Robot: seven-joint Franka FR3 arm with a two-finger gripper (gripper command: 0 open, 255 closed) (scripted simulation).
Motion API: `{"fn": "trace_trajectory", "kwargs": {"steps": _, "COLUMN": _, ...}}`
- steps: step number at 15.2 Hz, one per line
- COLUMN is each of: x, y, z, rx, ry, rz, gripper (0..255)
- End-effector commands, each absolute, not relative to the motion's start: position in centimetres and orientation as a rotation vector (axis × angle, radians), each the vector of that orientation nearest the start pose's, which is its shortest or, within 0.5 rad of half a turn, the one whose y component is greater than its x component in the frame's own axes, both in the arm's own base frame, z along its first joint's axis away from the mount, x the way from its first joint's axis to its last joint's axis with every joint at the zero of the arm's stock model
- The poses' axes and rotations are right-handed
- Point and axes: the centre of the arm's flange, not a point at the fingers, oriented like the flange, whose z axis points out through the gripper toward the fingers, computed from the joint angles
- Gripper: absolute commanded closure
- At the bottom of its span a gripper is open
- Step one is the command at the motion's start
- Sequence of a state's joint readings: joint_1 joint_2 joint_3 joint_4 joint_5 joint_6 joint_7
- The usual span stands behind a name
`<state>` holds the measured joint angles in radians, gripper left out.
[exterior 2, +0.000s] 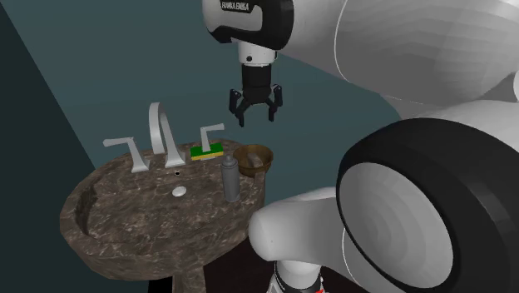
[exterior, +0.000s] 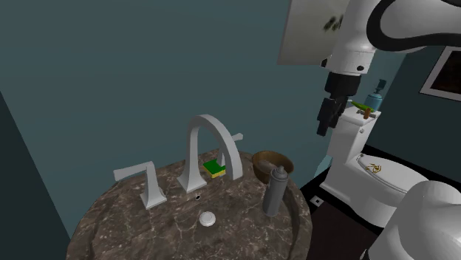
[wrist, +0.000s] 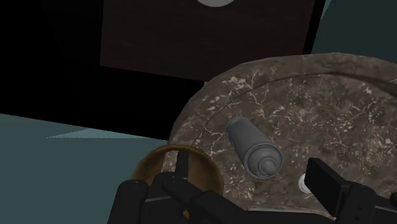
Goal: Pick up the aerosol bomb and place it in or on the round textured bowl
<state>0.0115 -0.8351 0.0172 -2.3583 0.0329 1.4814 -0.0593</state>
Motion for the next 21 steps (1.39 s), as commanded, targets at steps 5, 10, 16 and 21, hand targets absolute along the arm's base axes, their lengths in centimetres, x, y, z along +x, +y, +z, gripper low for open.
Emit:
{"fn": "trace_trajectory", "kwargs": {"steps": 5, "x": 30.8, "y": 4.3, "z": 55.6, "rx": -3.126, "ry": -0.082, "rz": 0.110, "gripper": 0}}
{"fn": "trace_trajectory", "kwargs": {"steps": 10, "x": 33.7, "y": 7.7, "z": 50.3, "rx": -3.134, "ry": -0.019, "rz": 0.168, "gripper": 0}}
{"fn": "trace_trajectory", "kwargs": {"steps": 16, "x": 35.6, "y": 10.0, "z": 45.6, "rx": -3.139, "ry": 0.025, "rz": 0.208, "gripper": 0}}
{"fn": "trace_trajectory", "kwargs": {"steps": 21, "x": 35.3, "y": 10.0, "z": 42.9, "rx": -3.139, "ry": 0.025, "rz": 0.208, "gripper": 0}}
